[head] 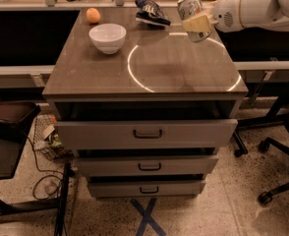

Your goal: Place 7up can upright

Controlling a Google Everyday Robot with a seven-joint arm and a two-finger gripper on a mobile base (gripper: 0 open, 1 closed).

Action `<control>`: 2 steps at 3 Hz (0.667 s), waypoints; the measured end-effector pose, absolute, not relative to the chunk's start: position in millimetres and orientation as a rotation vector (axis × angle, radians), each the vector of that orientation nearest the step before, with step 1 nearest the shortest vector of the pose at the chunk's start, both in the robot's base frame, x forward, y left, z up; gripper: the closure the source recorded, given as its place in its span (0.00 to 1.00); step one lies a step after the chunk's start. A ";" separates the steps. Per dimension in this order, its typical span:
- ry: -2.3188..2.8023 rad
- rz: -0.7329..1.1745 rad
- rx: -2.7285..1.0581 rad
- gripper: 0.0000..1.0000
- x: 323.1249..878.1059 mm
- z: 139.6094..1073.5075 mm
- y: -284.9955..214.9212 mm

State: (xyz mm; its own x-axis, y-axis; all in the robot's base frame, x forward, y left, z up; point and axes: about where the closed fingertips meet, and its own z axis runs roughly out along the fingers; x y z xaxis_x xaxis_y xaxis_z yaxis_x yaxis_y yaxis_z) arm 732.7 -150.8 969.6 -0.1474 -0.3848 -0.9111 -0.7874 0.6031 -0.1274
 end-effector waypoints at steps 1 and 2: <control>1.559 0.537 -1.025 1.00 742.3 943.8 -157.8; 1.467 0.571 -1.035 1.00 743.9 930.5 -158.7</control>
Offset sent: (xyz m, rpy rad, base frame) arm 0.0103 -0.0181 -0.0544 0.1808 -0.2666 0.2182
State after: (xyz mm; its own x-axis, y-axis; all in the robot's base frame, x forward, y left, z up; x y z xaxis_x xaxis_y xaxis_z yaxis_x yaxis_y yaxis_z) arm 743.9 -158.7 930.5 0.0871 -0.2714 -0.9585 -0.8480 0.4847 -0.2143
